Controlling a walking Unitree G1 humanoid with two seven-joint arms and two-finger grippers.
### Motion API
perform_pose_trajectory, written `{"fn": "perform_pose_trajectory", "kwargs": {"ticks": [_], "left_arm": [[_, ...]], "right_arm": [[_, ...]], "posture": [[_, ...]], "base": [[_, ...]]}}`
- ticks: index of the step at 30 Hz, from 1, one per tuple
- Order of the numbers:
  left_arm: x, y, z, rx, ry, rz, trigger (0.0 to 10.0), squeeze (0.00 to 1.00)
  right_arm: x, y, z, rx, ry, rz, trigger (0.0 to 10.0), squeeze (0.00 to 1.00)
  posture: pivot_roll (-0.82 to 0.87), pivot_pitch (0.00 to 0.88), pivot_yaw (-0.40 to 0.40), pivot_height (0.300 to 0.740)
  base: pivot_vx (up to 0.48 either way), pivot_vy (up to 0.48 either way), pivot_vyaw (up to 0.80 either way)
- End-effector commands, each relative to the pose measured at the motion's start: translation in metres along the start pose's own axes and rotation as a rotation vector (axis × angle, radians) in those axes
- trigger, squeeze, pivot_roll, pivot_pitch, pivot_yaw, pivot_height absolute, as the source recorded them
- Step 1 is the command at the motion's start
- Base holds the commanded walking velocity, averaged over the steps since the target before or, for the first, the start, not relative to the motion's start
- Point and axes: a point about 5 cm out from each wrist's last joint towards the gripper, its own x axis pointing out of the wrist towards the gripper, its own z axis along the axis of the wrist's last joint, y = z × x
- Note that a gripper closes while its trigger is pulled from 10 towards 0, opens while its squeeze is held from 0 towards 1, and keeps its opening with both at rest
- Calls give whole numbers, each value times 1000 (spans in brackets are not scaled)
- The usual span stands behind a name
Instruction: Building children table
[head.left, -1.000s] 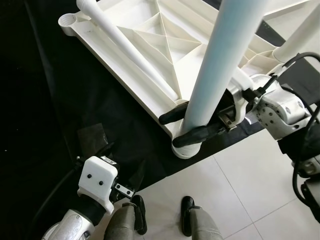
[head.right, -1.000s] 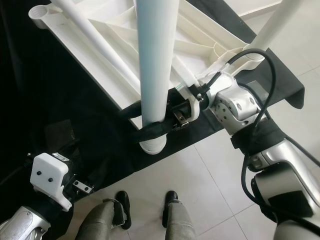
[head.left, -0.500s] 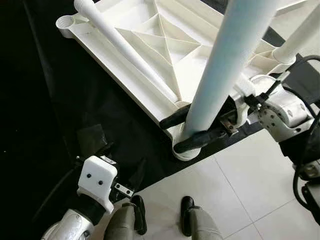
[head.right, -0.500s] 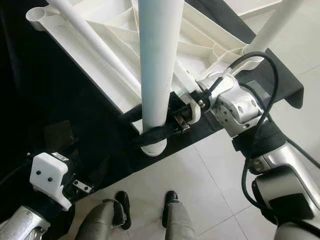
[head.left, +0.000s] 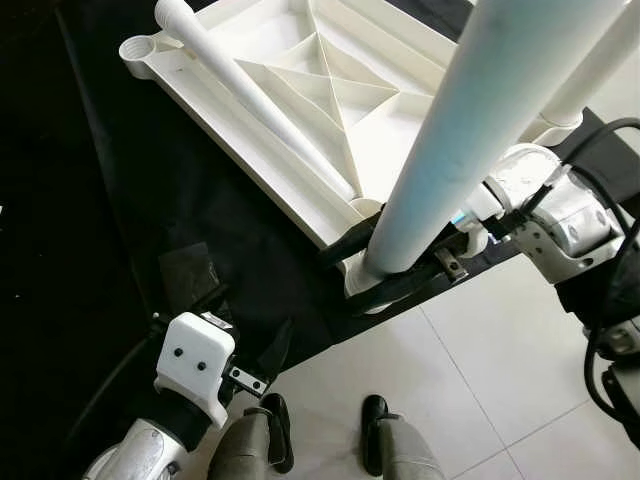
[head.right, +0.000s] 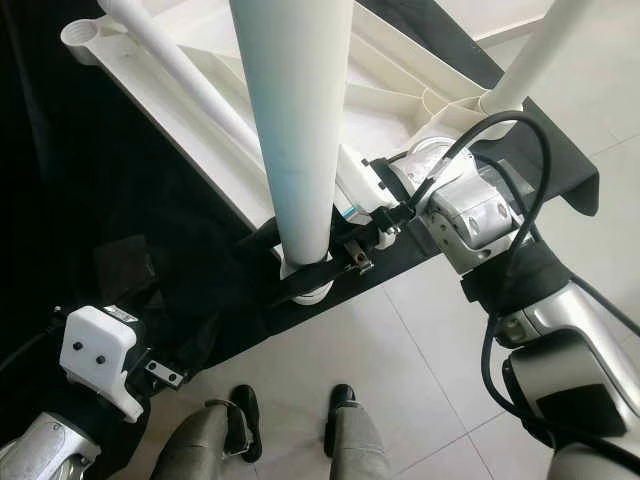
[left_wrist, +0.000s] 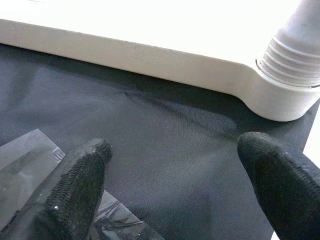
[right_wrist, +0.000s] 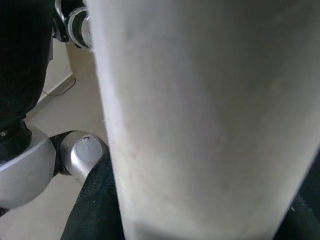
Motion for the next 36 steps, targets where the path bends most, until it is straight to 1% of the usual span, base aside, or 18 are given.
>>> {"fn": "perform_pose_trajectory", "kwargs": {"ticks": [1, 5, 7, 8, 9, 11, 13, 17, 25, 28, 29, 30, 31, 32, 33, 34, 35, 36], "left_arm": [[-3, -3, -7, -20, 34, -3, 10000, 0], [-2, -3, -7, -21, 33, -4, 10000, 0], [-2, -3, -7, -21, 33, -3, 10000, 0], [-2, -3, -7, -21, 33, -3, 10000, 0], [-2, -3, -6, -21, 31, -1, 10000, 0], [-1, -3, -6, -22, 29, 0, 10000, 0], [-1, -3, -6, -22, 29, 0, 10000, 0], [0, -3, -7, -26, 26, -3, 10000, 0], [1, -3, -7, -27, 21, -1, 10000, 0], [1, -3, -7, -27, 20, 2, 10000, 0], [1, -3, -7, -27, 20, 2, 10000, 0], [1, -3, -7, -27, 20, 3, 10000, 0], [1, -3, -7, -27, 20, 3, 10000, 0], [1, -3, -7, -27, 19, 3, 10000, 0], [1, -3, -7, -27, 19, 3, 10000, 0], [0, -2, -7, -27, 23, 14, 10000, 0], [-1, -1, -8, -27, 25, 22, 10000, 0], [-1, -1, -8, -27, 25, 22, 10000, 0]], "right_arm": [[2, 12, -33, 170, 53, 1, 10000, 0], [1, 12, -34, 176, 28, -18, 10000, 0], [2, 11, -33, 184, -3, -59, 10000, 0], [2, 11, -33, 184, -3, -59, 10000, 0], [5, 16, -30, 178, -29, -96, 10000, 0], [6, 20, -28, 184, -44, -114, 10000, 0], [6, 20, -28, 184, -44, -114, 10000, 0], [4, 31, -30, 197, -22, -125, 10000, 0], [2, 34, -28, 197, -9, -147, 10000, 0], [4, 36, -29, 199, 10, -168, 10000, 0], [5, 37, -31, 206, 31, -189, 10000, 0], [8, 37, -36, 261, 89, -277, 10000, 0], [9, 37, -40, 299, 133, -343, 10000, 0], [9, 37, -43, 323, 162, -386, 10000, 0], [9, 37, -43, 323, 162, -386, 10000, 0], [12, 31, -54, 383, 228, -729, 10000, 0], [10, 29, -62, 423, 281, -982, 10000, 0], [10, 29, -62, 423, 281, -982, 10000, 0]], "posture": [[4, 443, 12, 740], [4, 442, 11, 740], [3, 443, 10, 740], [3, 443, 10, 740], [1, 445, 9, 740], [-4, 449, 11, 740], [-4, 449, 11, 740], [-14, 448, 14, 740], [-20, 448, 11, 740], [-22, 448, 9, 740], [-22, 447, 5, 740], [-24, 446, -12, 740], [-24, 446, -12, 740], [-24, 446, -12, 740], [-24, 446, -12, 740], [-30, 438, -44, 740], [-30, 438, -44, 740], [-30, 438, -44, 740]], "base": [[0, 0, 0], [0, 0, 0], [0, 0, 0], [0, 0, 0], [0, 0, 0], [0, 0, 0], [0, 0, 0], [0, 0, 0], [0, 0, 0], [0, 0, 0], [0, 0, 0], [0, 0, 0], [0, 0, 0], [0, 0, 0], [0, 0, 0], [0, 0, 0], [0, 0, 0], [0, 0, 0]]}}
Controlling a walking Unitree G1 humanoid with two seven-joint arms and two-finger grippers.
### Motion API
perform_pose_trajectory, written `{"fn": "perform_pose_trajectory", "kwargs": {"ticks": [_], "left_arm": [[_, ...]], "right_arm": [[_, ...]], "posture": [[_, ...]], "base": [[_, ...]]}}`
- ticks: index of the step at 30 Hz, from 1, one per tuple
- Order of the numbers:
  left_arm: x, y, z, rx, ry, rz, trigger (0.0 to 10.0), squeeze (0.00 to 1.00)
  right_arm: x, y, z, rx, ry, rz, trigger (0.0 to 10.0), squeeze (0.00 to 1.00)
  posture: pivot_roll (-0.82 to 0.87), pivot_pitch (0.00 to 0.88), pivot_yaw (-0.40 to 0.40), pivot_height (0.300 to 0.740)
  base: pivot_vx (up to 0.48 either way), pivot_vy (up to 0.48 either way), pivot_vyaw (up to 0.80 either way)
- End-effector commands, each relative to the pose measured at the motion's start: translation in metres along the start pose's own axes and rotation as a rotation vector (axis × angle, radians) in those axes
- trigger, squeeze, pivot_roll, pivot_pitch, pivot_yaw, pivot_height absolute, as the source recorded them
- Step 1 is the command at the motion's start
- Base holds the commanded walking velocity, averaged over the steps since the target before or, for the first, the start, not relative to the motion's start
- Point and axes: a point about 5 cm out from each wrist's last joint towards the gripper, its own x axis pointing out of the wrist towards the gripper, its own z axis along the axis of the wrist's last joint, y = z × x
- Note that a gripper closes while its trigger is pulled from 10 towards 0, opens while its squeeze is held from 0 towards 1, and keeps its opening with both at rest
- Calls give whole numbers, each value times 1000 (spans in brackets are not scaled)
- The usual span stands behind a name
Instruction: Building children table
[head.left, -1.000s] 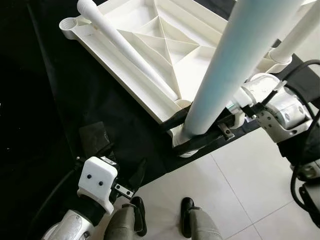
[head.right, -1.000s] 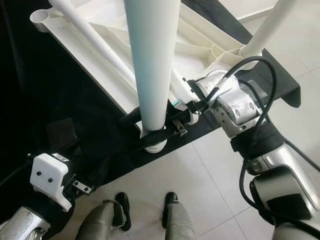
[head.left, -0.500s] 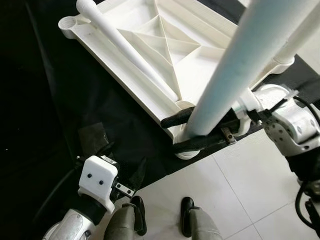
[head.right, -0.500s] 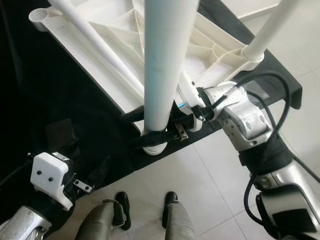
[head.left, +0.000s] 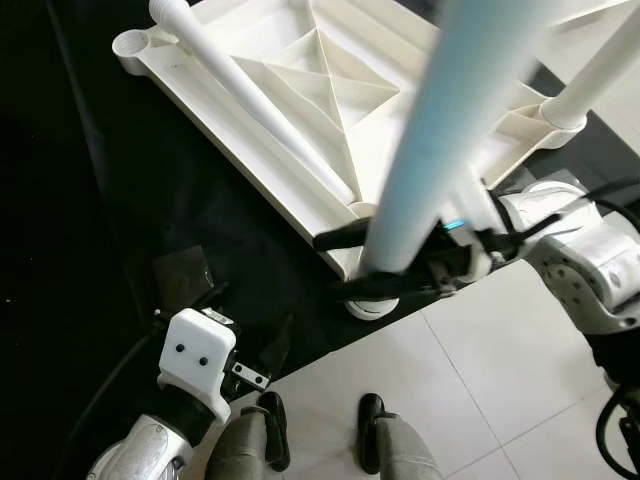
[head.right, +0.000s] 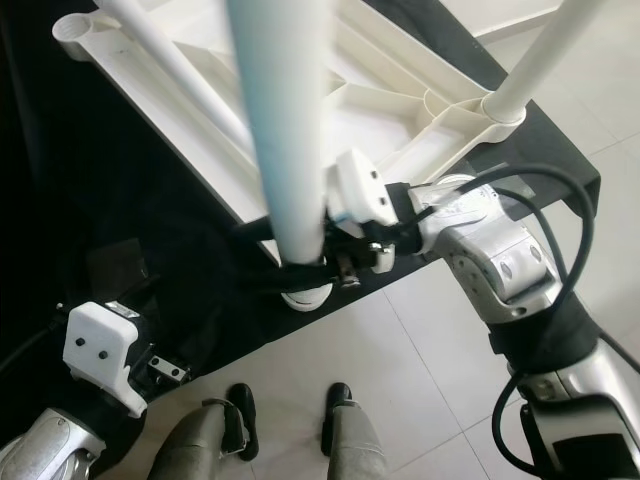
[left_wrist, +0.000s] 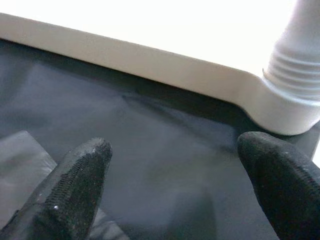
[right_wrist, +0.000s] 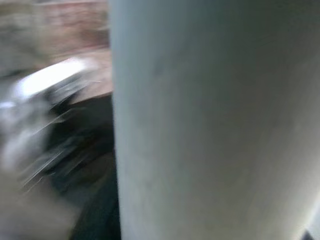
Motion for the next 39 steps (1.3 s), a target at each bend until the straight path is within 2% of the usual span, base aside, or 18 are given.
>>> {"fn": "perform_pose_trajectory", "kwargs": {"ticks": [1, 2, 3, 5, 6, 7, 9, 12, 16, 20, 22, 24, 26, 28, 29, 30, 31, 39], "left_arm": [[-4, 2, -3, 21, 20, 27, 10000, 0], [-4, 6, -2, 41, 20, 47, 10000, 0], [-4, 6, -2, 41, 20, 47, 10000, 0], [-1, 31, 1, 89, 8, 164, 10000, 0], [2, 45, 5, 117, -9, 208, 10000, 0], [2, 45, 5, 117, -9, 208, 10000, 0], [7, 64, 13, 151, -40, 249, 10000, 0], [12, 76, 21, 193, -70, 248, 10000, 0], [23, 89, 40, 176, -156, 256, 10000, 0], [33, 91, 53, 164, -218, 215, 10000, 0], [40, 88, 61, 135, -253, 166, 10000, 0], [40, 88, 61, 135, -253, 166, 10000, 0], [46, 84, 67, 98, -276, 114, 10000, 0], [46, 84, 67, 98, -276, 114, 10000, 0], [48, 82, 69, 77, -283, 91, 10000, 0], [48, 82, 69, 77, -283, 91, 10000, 0], [50, 80, 70, 51, -287, 64, 10000, 0], [52, 74, 66, 10, -278, 25, 10000, 0]], "right_arm": [[-24, -3, -64, 183, 318, -489, 10000, 0], [-32, 10, -71, 232, 336, -604, 10000, 0], [-32, 10, -71, 232, 336, -604, 10000, 0], [-23, 29, -75, 295, 247, -717, 10000, 0], [-17, 26, -74, 281, 209, -740, 10000, 0], [-17, 26, -74, 281, 209, -740, 10000, 0], [-10, 20, -74, 251, 177, -759, 10000, 0], [-8, 13, -76, 228, 178, -780, 10000, 0], [-2, 4, -67, 193, 126, -815, 10000, 0], [9, 3, -55, 145, 68, -790, 10000, 0], [16, 4, -45, 69, 17, -741, 10000, 0], [16, 4, -45, 69, 17, -741, 10000, 0], [14, -8, -46, -22, 20, -746, 10000, 0], [14, -8, -46, -22, 20, -746, 10000, 0], [11, -18, -46, -68, 26, -762, 10000, 0], [11, -18, -46, -68, 26, -762, 10000, 0], [5, -33, -43, -113, 20, -794, 10000, 0], [2, -44, -38, -133, -19, -813, 10000, 0]], "posture": [[-35, 421, -52, 740], [-19, 411, -33, 740], [-19, 411, -33, 740], [-17, 389, 3, 740], [-10, 371, 2, 740], [-10, 371, 2, 740], [-14, 348, 6, 740], [-10, 327, 9, 740], [-11, 288, 16, 740], [-16, 260, 14, 740], [-22, 243, 18, 740], [-22, 243, 18, 740], [-17, 226, 16, 740], [-17, 226, 16, 740], [-20, 217, 15, 740], [-20, 217, 15, 740], [-19, 208, 13, 740], [-17, 194, 13, 740]], "base": [[0, 0, 0], [0, 0, 0], [0, 0, 0], [0, 0, 0], [0, 0, 0], [0, 0, 0], [0, 0, 0], [0, 0, 0], [0, 0, 0], [0, 0, 0], [0, 0, 0], [0, 0, 0], [0, 0, 0], [0, 0, 0], [0, 0, 0], [0, 0, 0], [0, 0, 0], [0, 0, 0]]}}
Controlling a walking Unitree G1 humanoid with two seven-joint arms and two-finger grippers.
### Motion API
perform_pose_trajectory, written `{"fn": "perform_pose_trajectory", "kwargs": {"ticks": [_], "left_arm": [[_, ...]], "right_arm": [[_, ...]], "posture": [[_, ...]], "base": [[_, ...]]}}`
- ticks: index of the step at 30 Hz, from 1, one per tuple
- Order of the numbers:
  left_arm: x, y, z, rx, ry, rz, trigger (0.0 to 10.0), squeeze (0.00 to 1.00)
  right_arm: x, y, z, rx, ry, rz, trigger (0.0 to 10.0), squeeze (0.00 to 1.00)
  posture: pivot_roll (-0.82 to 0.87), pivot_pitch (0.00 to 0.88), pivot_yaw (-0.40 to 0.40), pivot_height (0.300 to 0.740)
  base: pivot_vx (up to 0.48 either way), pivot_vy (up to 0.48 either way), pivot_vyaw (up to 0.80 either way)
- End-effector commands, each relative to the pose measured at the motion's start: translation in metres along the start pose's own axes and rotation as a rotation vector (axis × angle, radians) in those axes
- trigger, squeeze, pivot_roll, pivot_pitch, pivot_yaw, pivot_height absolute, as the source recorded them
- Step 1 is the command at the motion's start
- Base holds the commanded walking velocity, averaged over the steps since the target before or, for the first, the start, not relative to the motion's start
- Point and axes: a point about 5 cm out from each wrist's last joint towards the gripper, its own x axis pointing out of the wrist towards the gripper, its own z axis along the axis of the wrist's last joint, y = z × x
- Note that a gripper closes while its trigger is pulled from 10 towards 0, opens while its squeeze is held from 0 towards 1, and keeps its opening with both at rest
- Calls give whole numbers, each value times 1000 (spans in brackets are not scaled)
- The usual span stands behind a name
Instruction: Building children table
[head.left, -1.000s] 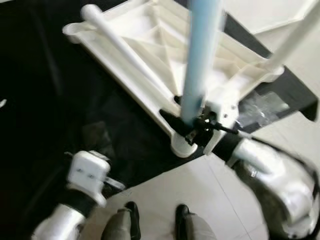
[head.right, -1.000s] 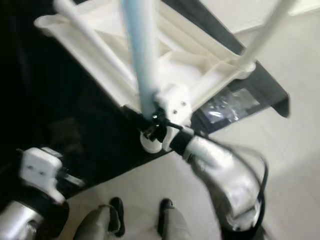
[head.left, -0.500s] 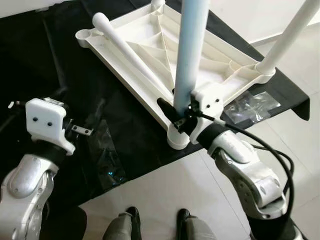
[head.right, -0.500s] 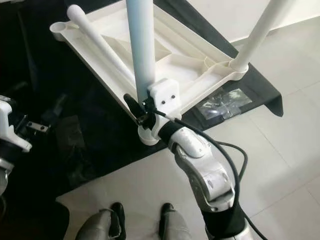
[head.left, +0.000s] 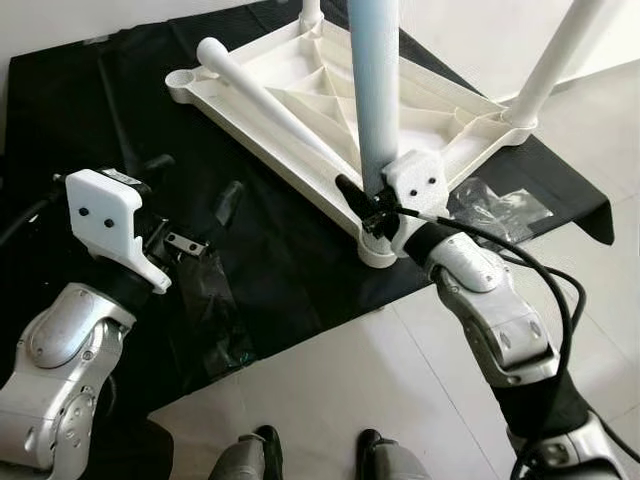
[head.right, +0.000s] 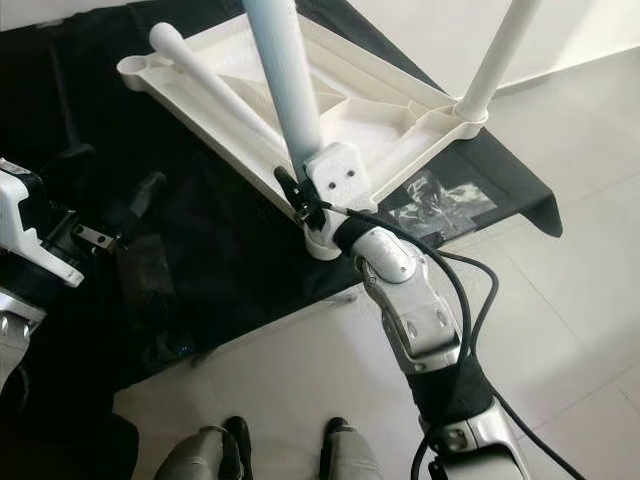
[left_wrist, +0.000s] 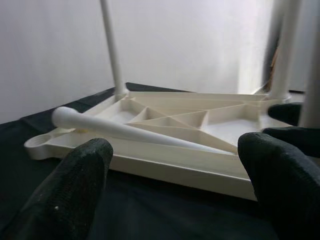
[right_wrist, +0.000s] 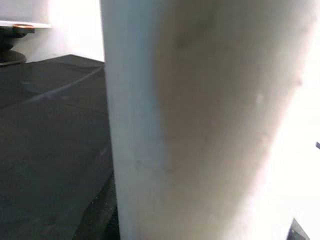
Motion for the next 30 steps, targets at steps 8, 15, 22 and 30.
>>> {"fn": "perform_pose_trajectory", "kwargs": {"ticks": [8, 15, 22, 30], "left_arm": [[2, -6, 0, -44, 3, -52, 10000, 0], [12, -17, 11, -70, -46, -165, 10000, 0], [19, -29, 13, -74, -43, -274, 10000, 0], [16, -28, -9, -34, 51, -197, 10000, 0]], "right_arm": [[5, -12, 5, 64, -81, -40, 10000, 0], [9, -2, 35, 312, -253, 119, 10000, 0], [1, 5, 39, 280, -234, 403, 10000, 0], [-8, 4, 11, 192, -97, 590, 10000, 0]], "posture": [[-16, 179, 21, 740], [-18, 158, 22, 740], [-24, 154, 27, 740], [-24, 175, 33, 740]], "base": [[0, 0, 0], [0, 0, 0], [0, 0, 0], [0, 0, 0]]}}
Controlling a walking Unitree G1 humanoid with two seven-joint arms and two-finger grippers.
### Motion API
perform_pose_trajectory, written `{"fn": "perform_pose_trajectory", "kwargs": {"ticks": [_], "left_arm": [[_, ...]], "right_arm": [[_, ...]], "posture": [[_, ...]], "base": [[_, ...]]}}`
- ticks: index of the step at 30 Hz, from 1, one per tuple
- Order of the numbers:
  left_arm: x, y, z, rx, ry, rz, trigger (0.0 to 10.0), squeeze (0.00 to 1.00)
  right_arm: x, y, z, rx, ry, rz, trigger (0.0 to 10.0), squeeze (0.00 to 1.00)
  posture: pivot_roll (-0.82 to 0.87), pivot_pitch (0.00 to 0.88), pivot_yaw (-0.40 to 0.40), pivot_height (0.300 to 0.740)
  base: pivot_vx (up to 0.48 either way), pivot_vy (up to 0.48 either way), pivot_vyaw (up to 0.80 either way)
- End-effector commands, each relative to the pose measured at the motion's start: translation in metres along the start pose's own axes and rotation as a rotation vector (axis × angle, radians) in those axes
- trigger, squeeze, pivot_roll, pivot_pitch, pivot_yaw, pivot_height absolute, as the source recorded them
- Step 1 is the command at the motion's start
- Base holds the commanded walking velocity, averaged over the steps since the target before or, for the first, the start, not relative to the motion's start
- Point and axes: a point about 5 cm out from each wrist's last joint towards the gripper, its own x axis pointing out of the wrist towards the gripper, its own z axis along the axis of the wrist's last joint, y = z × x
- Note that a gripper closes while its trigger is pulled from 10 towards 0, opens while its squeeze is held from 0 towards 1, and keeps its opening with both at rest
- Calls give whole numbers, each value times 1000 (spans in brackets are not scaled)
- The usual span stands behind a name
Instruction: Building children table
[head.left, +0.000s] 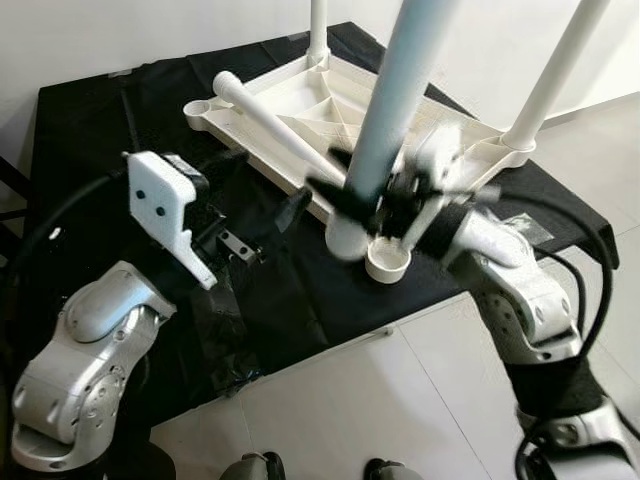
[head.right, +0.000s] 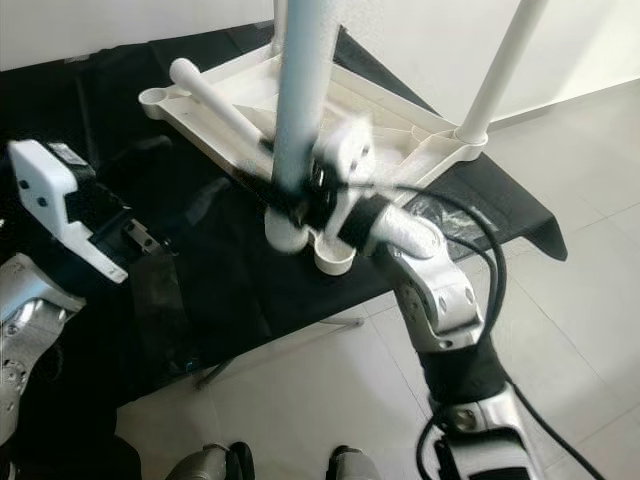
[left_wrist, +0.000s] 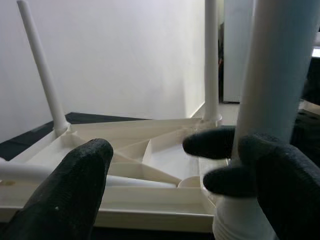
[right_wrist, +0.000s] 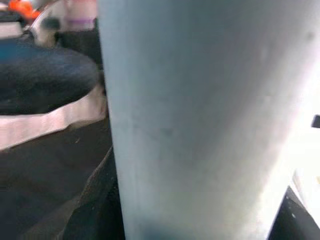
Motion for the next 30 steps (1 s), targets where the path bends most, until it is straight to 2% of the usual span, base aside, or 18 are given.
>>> {"fn": "perform_pose_trajectory", "kwargs": {"ticks": [1, 2, 3, 4, 5, 6, 7, 8, 10, 13, 14, 15, 18, 23, 24, 30], "left_arm": [[-7, 3, -22, 19, 107, 78, 10000, 0], [-7, 3, -22, 19, 107, 78, 10000, 0], [-16, 3, -35, 17, 154, 136, 10000, 0], [-16, 3, -35, 17, 154, 136, 10000, 0], [-31, 2, -55, 5, 235, 206, 10000, 0], [-31, 2, -55, 5, 235, 206, 10000, 0], [-43, 0, -66, -5, 286, 245, 10000, 0], [-43, 0, -66, -5, 286, 245, 10000, 0], [-70, -6, -85, -78, 375, 334, 10000, 0], [-78, -8, -88, -114, 391, 364, 10000, 0], [-85, -7, -88, -149, 385, 416, 10000, 0], [-85, -7, -88, -149, 385, 416, 10000, 0], [-96, -1, -78, -160, 348, 524, 10000, 0], [-96, -2, -78, -157, 345, 525, 10000, 0], [-97, -3, -77, -154, 339, 523, 10000, 0], [-99, -7, -73, -153, 335, 498, 10000, 0]], "right_arm": [[-7, -9, -12, 1, 78, 38, 10000, 0], [-7, -9, -12, 1, 78, 38, 10000, 0], [-12, -18, -18, 12, 111, 70, 10000, 0], [-12, -18, -18, 12, 111, 70, 10000, 0], [-15, -32, -16, 37, 105, 103, 10000, 0], [-15, -32, -16, 37, 105, 103, 10000, 0], [-16, -39, -13, 52, 88, 126, 10000, 0], [-16, -39, -13, 52, 88, 126, 10000, 0], [-15, -48, -3, 80, 48, 204, 10000, 0], [-16, -48, 0, 86, 41, 237, 10000, 0], [-15, -50, 4, 85, 37, 274, 10000, 0], [-15, -50, 4, 85, 37, 274, 10000, 0], [-12, -62, 19, 55, 39, 366, 10000, 0], [-12, -62, 19, 54, 40, 378, 10000, 0], [-16, -64, 22, 46, 52, 420, 10000, 0], [-30, -66, 31, 20, 100, 546, 10000, 0]], "posture": [[-24, 175, 33, 740], [-24, 175, 33, 740], [-18, 190, 34, 740], [-18, 190, 34, 740], [-8, 207, 33, 740], [-8, 207, 33, 740], [-6, 211, 33, 740], [-6, 211, 33, 740], [7, 259, 32, 740], [7, 266, 32, 740], [6, 289, 37, 740], [6, 289, 37, 740], [7, 350, 42, 740], [7, 350, 42, 740], [14, 390, 46, 740], [25, 425, 59, 740]], "base": [[0, 0, 0], [0, 0, 0], [0, 0, 0], [0, 0, 0], [0, 0, 0], [0, 0, 0], [0, 0, 0], [0, 0, 0], [0, 0, 0], [0, 0, 0], [0, 0, 0], [0, 0, 0], [0, 0, 0], [0, 0, 0], [0, 0, 0], [0, 0, 0]]}}
